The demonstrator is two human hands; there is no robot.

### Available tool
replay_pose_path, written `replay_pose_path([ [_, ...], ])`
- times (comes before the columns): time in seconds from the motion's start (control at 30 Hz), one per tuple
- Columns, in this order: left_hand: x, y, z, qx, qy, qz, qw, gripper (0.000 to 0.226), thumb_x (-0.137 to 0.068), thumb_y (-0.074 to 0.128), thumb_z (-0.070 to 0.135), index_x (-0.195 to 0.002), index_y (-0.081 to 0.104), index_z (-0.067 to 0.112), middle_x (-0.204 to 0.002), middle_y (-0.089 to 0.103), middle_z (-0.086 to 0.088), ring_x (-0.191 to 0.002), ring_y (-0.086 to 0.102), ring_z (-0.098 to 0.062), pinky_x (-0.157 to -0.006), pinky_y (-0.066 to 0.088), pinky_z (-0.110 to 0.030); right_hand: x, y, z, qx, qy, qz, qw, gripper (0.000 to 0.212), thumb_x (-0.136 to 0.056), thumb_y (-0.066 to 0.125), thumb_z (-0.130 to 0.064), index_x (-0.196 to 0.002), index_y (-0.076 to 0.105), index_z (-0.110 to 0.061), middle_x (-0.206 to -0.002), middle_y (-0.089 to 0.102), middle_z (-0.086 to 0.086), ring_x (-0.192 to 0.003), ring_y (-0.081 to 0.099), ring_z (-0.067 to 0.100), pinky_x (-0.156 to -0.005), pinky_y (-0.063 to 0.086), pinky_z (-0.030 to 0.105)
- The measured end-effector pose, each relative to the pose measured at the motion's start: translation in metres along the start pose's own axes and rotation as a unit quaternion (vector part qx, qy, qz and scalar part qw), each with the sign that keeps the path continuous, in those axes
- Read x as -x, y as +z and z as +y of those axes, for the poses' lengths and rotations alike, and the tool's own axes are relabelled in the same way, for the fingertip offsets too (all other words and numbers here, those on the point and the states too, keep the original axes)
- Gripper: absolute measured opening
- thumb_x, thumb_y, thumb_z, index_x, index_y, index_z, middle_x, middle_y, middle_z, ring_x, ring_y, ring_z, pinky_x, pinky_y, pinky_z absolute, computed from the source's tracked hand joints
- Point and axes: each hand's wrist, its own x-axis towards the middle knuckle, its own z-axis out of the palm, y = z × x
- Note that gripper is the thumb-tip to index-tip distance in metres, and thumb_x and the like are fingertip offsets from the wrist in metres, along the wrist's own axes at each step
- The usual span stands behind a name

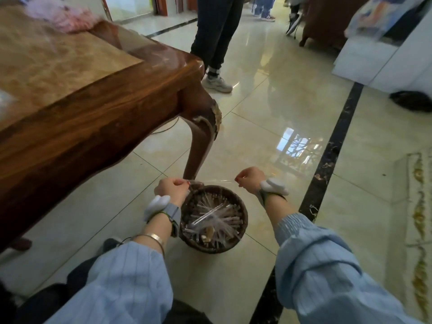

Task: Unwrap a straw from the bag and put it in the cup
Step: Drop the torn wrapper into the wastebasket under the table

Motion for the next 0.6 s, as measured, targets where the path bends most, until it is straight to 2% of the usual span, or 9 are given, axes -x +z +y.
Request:
replay_pose_path([
  [0.1,-0.001,0.009,-0.015,-0.128,-0.028,-0.099,0.986,0.029,-0.087,0.058,0.028,-0.096,0.074,0.006,-0.102,0.073,-0.015,-0.082,0.063,-0.029,-0.068,0.043,-0.025,-0.001,0.008,0.012,0.036,0.008,-0.014,0.999,0.016,-0.083,0.059,-0.019,-0.09,0.072,-0.014,-0.093,0.072,0.006,-0.084,0.065,0.021,-0.08,0.055,0.033],
  [0.2,-0.002,0.017,-0.028,-0.207,-0.048,-0.163,0.963,0.036,-0.09,0.053,0.028,-0.11,0.066,0.001,-0.11,0.069,-0.017,-0.09,0.063,-0.03,-0.068,0.038,-0.026,-0.005,0.016,0.022,0.075,0.016,-0.022,0.997,0.015,-0.081,0.058,-0.02,-0.084,0.071,-0.013,-0.086,0.07,0.006,-0.083,0.066,0.024,-0.075,0.054,0.031],
  [0.27,-0.001,0.019,-0.036,-0.226,-0.058,-0.171,0.957,0.038,-0.091,0.052,0.024,-0.119,0.059,-0.001,-0.111,0.065,-0.016,-0.094,0.06,-0.03,-0.073,0.042,-0.029,-0.005,0.018,0.025,0.1,0.03,-0.025,0.994,0.019,-0.081,0.058,-0.021,-0.087,0.072,-0.01,-0.085,0.068,0.007,-0.083,0.066,0.026,-0.077,0.055,0.033],
  [0.37,-0.004,0.018,-0.048,-0.231,-0.075,-0.172,0.955,0.047,-0.091,0.052,0.022,-0.131,0.048,-0.002,-0.13,0.057,-0.019,-0.117,0.056,-0.034,-0.09,0.045,-0.033,-0.016,0.027,0.035,0.13,0.051,-0.043,0.989,0.021,-0.079,0.058,-0.028,-0.091,0.07,-0.014,-0.094,0.069,0.008,-0.088,0.066,0.029,-0.085,0.055,0.04],
  [0.43,-0.01,0.014,-0.055,-0.229,-0.084,-0.181,0.953,0.051,-0.091,0.051,0.022,-0.136,0.043,0.0,-0.136,0.052,-0.019,-0.122,0.052,-0.034,-0.096,0.044,-0.033,-0.031,0.04,0.042,0.16,0.054,-0.06,0.984,0.025,-0.076,0.06,-0.032,-0.094,0.067,-0.016,-0.101,0.069,0.009,-0.093,0.066,0.031,-0.087,0.055,0.044],
  [0.5,-0.015,0.011,-0.063,-0.241,-0.09,-0.185,0.949,0.052,-0.091,0.05,0.026,-0.137,0.042,0.002,-0.138,0.051,-0.018,-0.123,0.051,-0.035,-0.098,0.043,-0.033,-0.026,0.045,0.031,0.18,0.046,-0.066,0.98,0.021,-0.076,0.063,-0.024,-0.092,0.067,-0.011,-0.098,0.069,0.011,-0.092,0.066,0.032,-0.083,0.056,0.042],
  [0.6,-0.02,0.007,-0.071,-0.247,-0.095,-0.187,0.946,0.055,-0.092,0.049,0.029,-0.139,0.039,0.004,-0.14,0.049,-0.017,-0.126,0.05,-0.034,-0.1,0.042,-0.034,-0.022,0.05,0.022,0.209,0.036,-0.062,0.975,0.015,-0.077,0.061,-0.009,-0.088,0.067,-0.003,-0.094,0.068,0.015,-0.089,0.066,0.031,-0.07,0.051,0.034],
])
